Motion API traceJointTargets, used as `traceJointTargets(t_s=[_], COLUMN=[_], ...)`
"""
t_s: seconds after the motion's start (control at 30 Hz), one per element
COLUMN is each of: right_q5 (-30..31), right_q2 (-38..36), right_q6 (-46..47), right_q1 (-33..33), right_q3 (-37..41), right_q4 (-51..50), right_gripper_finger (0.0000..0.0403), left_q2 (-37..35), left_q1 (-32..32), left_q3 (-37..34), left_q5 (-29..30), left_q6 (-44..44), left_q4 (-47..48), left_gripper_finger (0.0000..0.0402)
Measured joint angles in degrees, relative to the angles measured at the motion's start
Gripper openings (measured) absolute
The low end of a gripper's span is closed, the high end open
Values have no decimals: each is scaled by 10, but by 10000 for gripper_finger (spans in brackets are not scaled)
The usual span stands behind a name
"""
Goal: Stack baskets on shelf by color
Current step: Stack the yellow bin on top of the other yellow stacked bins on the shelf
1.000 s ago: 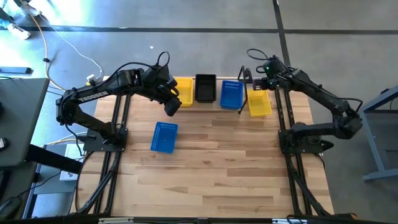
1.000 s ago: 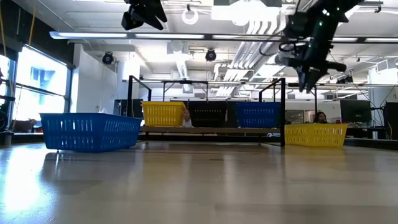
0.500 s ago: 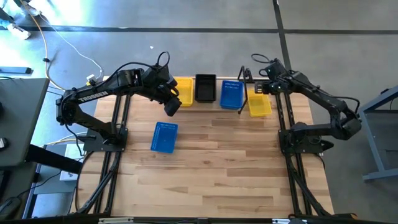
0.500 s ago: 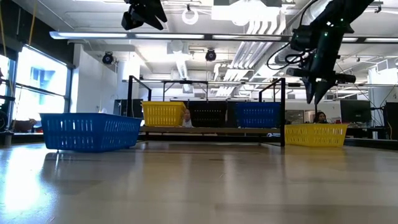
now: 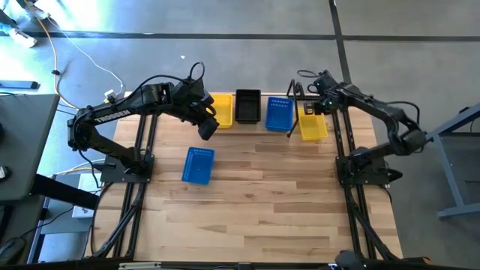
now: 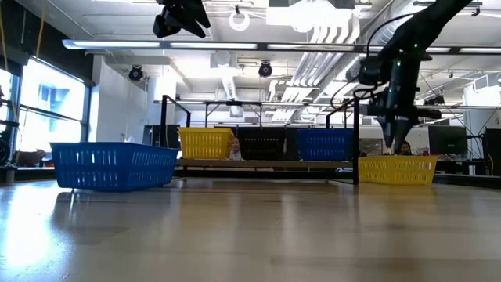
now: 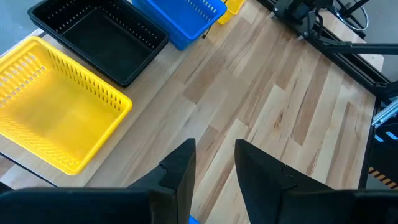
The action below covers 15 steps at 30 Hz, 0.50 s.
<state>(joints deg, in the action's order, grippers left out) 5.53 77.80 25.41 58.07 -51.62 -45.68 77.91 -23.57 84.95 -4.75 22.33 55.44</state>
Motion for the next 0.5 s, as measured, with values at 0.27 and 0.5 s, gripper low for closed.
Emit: traceJointTargets(t_s=[0.27,0.5], right_q5=[26,59], right_q2=[29,44], right_q6=[18,40], right_q1=[4,-6], right_q3=[-8,-8], right_q4=[5,10], right_gripper_finger=[85,85], left_q2=[0,0], left_q1=[0,0], left_q3=[0,0], left_q5=[0,0], left_q6=[0,-5], left_q4=[0,0], left_gripper_finger=[102,102])
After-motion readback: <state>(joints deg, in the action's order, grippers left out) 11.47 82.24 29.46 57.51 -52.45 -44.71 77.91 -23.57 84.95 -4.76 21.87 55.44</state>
